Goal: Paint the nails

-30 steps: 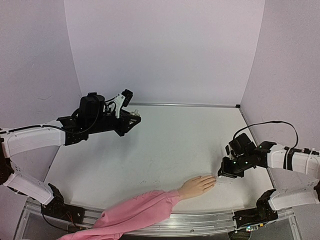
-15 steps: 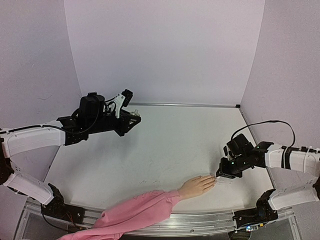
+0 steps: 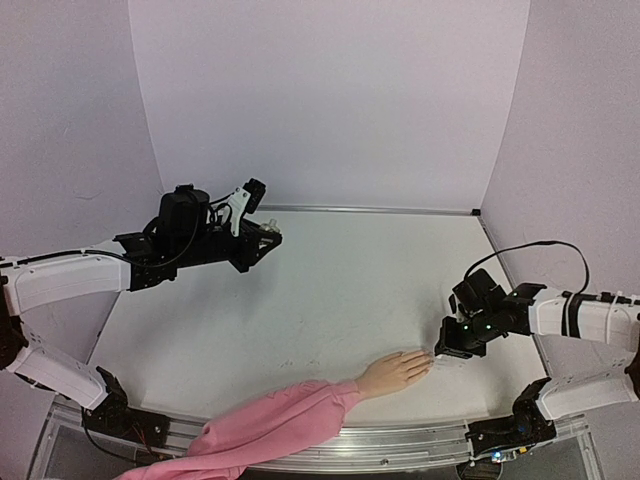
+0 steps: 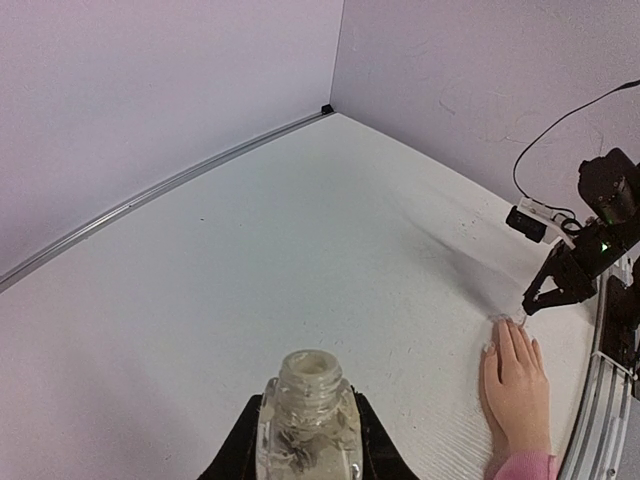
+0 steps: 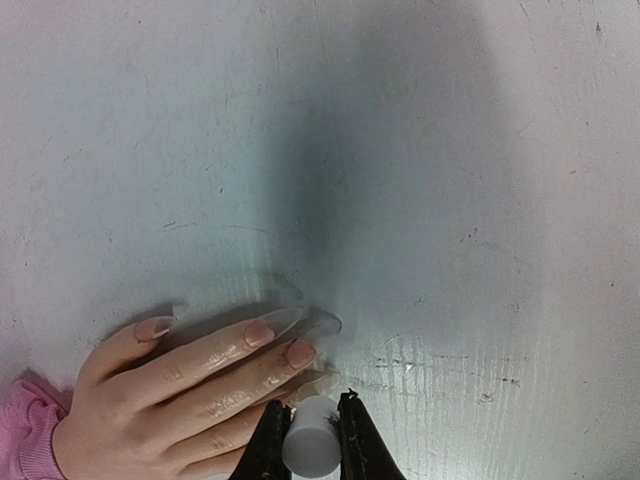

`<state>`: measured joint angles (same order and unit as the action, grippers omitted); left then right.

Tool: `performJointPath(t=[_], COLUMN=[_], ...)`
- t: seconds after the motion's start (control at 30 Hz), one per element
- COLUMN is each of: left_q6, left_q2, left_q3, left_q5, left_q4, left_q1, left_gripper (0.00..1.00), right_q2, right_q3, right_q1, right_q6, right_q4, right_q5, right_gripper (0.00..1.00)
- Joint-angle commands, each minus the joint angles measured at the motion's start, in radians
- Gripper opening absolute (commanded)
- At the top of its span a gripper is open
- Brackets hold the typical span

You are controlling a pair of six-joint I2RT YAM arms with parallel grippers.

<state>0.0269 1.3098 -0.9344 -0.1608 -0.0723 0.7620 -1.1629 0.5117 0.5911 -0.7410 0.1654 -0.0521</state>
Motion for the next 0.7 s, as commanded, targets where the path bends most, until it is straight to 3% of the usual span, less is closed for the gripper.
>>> performJointPath(t=[0.0,0.67], left_q6=[0.002,0.002], left_q2=[-0.023,-0.032], left_q3=[-0.013,-0.006], left_q5=[0.004,0.007], left_q4=[-0.067,-0.067], left_q1=[-0.006,-0.006], left_gripper=[0.00,0.00], right_q2=[-0.018,0.031], right_q3=[0.021,0.043], right_q1=[0.007,0.007], right_q6=[-0.009,-0.034], right_q4=[0.040,0.092], right_q5=[0.027,0.089], right_gripper=[0.00,0.00])
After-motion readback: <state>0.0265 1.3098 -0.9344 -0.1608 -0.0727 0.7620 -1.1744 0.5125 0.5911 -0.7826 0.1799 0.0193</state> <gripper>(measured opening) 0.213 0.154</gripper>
